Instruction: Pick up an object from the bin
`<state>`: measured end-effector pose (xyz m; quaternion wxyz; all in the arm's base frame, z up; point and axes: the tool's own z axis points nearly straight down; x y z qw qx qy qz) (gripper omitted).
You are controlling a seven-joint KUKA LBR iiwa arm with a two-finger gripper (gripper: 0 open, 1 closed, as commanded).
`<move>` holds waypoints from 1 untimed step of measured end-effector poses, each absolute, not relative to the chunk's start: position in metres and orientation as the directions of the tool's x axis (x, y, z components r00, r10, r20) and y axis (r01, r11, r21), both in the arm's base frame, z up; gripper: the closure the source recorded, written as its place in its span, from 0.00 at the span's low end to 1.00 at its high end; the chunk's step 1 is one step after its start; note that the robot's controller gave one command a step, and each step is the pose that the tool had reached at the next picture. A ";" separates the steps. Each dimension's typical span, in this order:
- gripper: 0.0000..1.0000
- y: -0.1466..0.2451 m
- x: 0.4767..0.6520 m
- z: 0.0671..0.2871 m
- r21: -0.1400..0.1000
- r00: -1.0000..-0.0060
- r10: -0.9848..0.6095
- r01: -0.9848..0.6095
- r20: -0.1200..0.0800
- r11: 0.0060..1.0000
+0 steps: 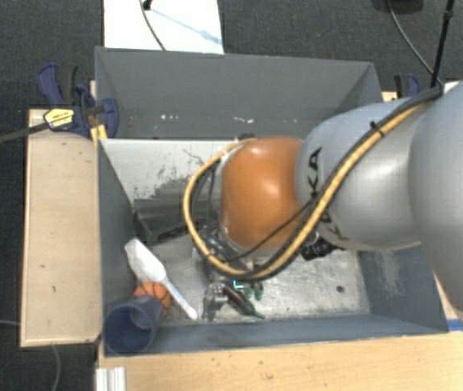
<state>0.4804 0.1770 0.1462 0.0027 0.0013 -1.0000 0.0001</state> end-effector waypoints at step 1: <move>0.00 0.176 0.483 0.149 0.001 -1.000 0.003 0.003 -0.002 1.000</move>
Offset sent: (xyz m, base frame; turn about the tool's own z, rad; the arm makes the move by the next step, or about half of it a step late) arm 0.0062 -0.0723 -0.0371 -0.5172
